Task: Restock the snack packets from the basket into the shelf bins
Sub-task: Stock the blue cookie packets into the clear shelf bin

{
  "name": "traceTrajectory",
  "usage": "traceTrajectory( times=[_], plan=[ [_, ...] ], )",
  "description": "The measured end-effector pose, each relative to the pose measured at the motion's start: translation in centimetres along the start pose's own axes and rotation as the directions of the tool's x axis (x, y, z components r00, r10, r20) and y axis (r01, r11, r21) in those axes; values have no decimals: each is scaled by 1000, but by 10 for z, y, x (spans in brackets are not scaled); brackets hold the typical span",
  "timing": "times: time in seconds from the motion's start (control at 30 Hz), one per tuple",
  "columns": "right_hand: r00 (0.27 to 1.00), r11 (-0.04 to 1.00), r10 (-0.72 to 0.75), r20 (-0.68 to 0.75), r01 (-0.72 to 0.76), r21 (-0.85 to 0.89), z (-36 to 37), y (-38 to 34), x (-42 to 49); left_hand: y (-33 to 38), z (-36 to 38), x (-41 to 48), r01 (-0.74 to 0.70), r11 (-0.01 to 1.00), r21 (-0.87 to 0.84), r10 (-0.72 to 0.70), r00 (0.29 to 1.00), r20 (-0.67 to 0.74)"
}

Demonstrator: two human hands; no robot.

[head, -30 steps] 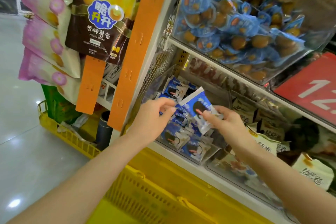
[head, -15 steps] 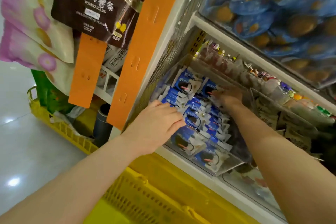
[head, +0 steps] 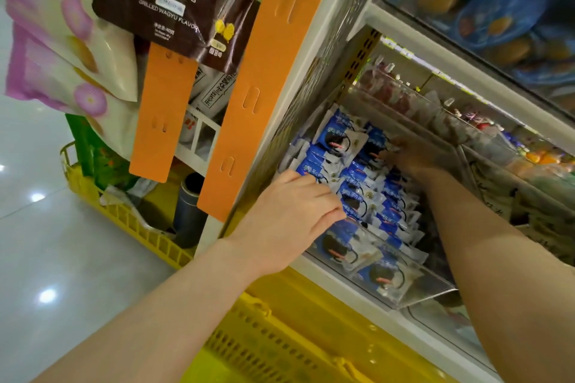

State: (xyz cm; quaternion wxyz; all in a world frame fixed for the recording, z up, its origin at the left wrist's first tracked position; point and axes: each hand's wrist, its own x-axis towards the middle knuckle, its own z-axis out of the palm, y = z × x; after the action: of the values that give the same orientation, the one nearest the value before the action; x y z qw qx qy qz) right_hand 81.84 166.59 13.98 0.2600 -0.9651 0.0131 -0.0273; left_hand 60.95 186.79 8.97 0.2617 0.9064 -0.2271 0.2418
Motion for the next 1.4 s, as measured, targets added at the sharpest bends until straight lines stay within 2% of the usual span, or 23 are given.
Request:
traceTrajectory(
  times=[0.23, 0.33, 0.4, 0.5, 0.57, 0.63, 0.73, 0.83, 0.9, 1.0, 1.03, 1.1, 1.2, 1.3, 1.4],
  plan=[
    [982, 1000, 1, -188, 5, 28, 3, -12, -16, -1, 0, 2, 13, 1000, 9, -13, 1000, 27],
    [981, 996, -54, -186, 41, -74, -2, -26, -38, -1, 1, 2, 21, 1000, 8, -21, 999, 33],
    [972, 983, -170, -160, 158, -89, -5, -32, -65, -1, 1, 2, 30, 999, 10, -31, 998, 47],
    [921, 935, -344, -183, 353, 20, -6, -32, -122, 1, 1, 0, 45, 998, 54, -49, 996, 74],
    [899, 904, -421, -123, 427, 26, -4, -23, -162, 4, 1, -2, 62, 994, 90, -70, 994, 88],
    [871, 872, -489, -46, 486, -64, -1, -9, -198, 10, -1, -4, 75, 991, 113, -87, 991, 105],
    [805, 764, -591, 48, 578, -286, 3, 17, -231, 20, -6, -12, 70, 989, 132, -86, 990, 113],
    [796, 684, -597, 98, 569, -457, 0, 39, -248, 30, -8, -24, 72, 983, 170, -99, 984, 151],
    [788, 649, -612, 70, 552, -524, -3, 48, -261, 40, -7, -34, 103, 979, 176, -129, 982, 138],
    [705, 671, -695, -138, 567, -479, 5, 70, -281, 58, 0, -55, 127, 979, 157, -142, 986, 84],
    [695, 695, -694, -186, 581, -424, 11, 78, -290, 63, 6, -64, 125, 981, 152, -138, 987, 80],
    [732, 746, -653, -194, 576, -334, 27, 94, -307, 67, 21, -82, 129, 983, 134, -144, 984, 108],
    [825, 812, -560, -76, 528, -251, 63, 123, -330, 62, 54, -112, 220, 971, 95, -237, 942, 239],
    [906, 893, -381, 185, 412, -181, 107, 153, -350, 50, 96, -151, 376, 921, 100, -382, 825, 417],
    [904, 961, -152, 399, 230, -155, 152, 190, -362, 44, 142, -189, 473, 870, 137, -456, 670, 586]
  ],
)
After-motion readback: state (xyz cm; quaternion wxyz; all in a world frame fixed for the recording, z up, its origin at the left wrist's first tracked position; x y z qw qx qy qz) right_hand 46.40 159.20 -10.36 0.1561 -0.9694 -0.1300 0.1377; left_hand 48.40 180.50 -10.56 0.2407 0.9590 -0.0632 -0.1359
